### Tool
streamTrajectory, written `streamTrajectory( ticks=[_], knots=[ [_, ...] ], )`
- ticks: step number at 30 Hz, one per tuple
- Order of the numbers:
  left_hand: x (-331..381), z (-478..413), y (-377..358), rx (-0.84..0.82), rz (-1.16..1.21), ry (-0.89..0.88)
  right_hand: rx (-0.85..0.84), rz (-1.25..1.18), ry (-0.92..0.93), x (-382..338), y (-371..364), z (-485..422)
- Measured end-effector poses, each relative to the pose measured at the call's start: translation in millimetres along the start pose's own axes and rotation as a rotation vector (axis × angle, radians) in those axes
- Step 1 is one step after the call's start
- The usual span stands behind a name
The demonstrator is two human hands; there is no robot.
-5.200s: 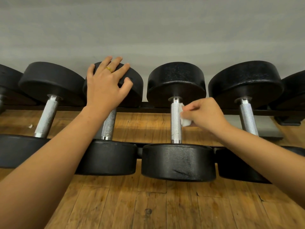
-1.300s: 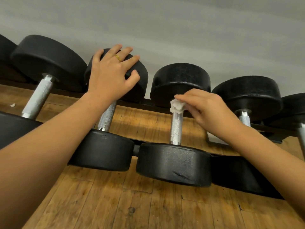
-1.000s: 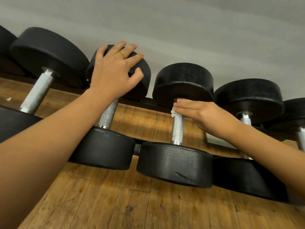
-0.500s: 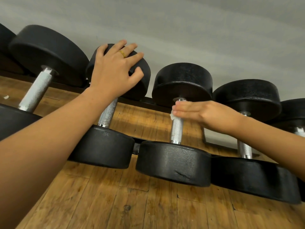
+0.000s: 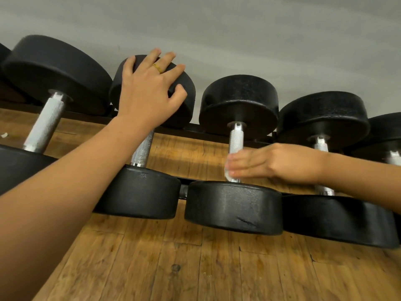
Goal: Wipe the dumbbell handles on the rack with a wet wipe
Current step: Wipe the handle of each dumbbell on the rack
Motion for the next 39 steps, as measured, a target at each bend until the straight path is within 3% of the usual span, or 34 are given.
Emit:
streamTrajectory(
  ticks=[9, 14, 16, 21, 28, 33, 39],
  knots=[
    [2, -1, 2, -0.018, -0.002, -0.009, -0.149, 0.269, 0.179, -13, 5, -12],
    [5, 4, 4, 0.01, -0.04, -0.026, 0.031, 0.363, 0.223, -1, 30, -10],
    [6, 3, 5, 0.004, -0.05, -0.023, 0.081, 0.354, 0.199, 13, 38, -11],
    [3, 7, 5, 0.005, -0.05, -0.015, -0.047, 0.312, 0.01, 42, 24, -13],
    [3, 2, 2, -0.01, -0.044, -0.004, -0.029, 0.281, -0.083, 40, 25, -21],
    [3, 3, 1, -0.028, -0.044, -0.022, -0.224, 0.262, -0.059, 27, 10, -18],
    [1, 1, 1, -0.037, -0.027, -0.024, -0.307, 0.248, -0.221, 28, 22, -28]
  ],
)
Point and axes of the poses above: each hand's wrist, its own z-axis away from the middle knuckle, its own y-axis out of the back of the hand, x = y × z, the point moved 7 cm from there along -z, towards the middle knuckle, and after that the axes turned 4 degrees about -z, right-handed, at the moved point
